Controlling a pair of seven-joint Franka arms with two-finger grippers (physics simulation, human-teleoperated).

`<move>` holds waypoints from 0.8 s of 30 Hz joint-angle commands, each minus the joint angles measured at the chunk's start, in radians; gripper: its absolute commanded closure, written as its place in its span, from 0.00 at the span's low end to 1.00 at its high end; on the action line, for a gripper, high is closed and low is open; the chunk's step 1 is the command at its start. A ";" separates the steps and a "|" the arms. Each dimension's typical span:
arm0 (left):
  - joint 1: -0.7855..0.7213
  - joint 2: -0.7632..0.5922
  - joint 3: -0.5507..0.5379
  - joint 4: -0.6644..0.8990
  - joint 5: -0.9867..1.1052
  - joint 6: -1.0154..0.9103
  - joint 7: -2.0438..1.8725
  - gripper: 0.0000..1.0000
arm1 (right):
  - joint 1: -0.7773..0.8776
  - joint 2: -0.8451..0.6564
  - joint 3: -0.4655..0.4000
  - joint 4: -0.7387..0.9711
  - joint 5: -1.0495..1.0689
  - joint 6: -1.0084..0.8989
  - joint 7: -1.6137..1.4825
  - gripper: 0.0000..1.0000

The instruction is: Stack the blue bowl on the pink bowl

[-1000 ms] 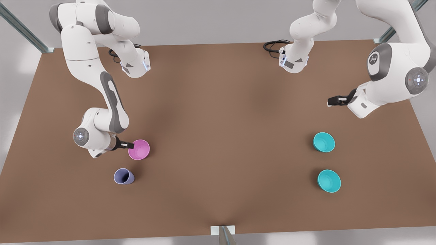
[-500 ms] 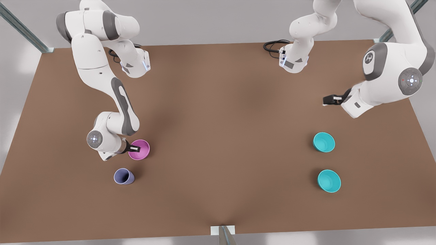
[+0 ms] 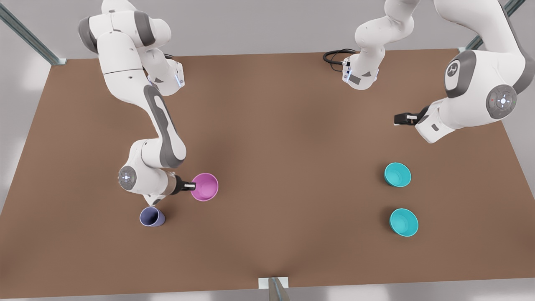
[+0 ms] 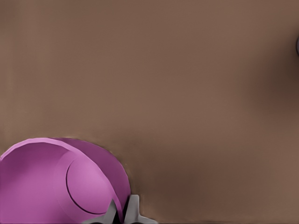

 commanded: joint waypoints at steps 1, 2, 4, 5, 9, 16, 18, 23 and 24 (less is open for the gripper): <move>-0.001 -0.001 -0.002 -0.001 0.000 -0.034 -0.003 0.00 | 0.041 0.022 0.001 0.042 0.104 -0.041 0.206 0.79; -0.003 0.001 -0.002 -0.001 0.000 -0.034 -0.003 0.00 | 0.063 0.041 0.001 0.068 0.144 -0.040 0.280 0.79; -0.003 0.001 -0.002 0.000 0.001 -0.036 -0.001 0.00 | 0.103 0.076 0.001 0.117 0.149 -0.029 0.384 0.79; -0.003 0.001 -0.002 0.000 0.001 -0.038 0.000 0.00 | 0.126 0.107 0.001 0.161 0.149 -0.028 0.479 0.79; -0.005 -0.001 -0.004 -0.001 0.000 -0.041 -0.001 0.00 | 0.216 0.219 -0.001 0.270 0.144 -0.012 0.651 0.79; -0.005 0.028 -0.005 -0.001 0.003 -0.015 -0.007 0.00 | 0.290 0.360 -0.005 0.408 0.087 -0.008 0.865 0.79; 0.000 0.045 -0.004 -0.001 0.024 0.051 -0.007 0.00 | 0.292 0.371 -0.007 0.408 0.087 -0.005 0.865 0.29; 0.040 0.151 0.004 -0.001 0.044 0.136 -0.032 0.00 | 0.284 0.340 -0.013 0.391 0.103 -0.009 0.868 0.00; 0.045 0.226 0.004 -0.003 0.070 0.202 -0.027 0.00 | 0.264 0.308 -0.014 0.365 0.104 -0.034 0.866 0.00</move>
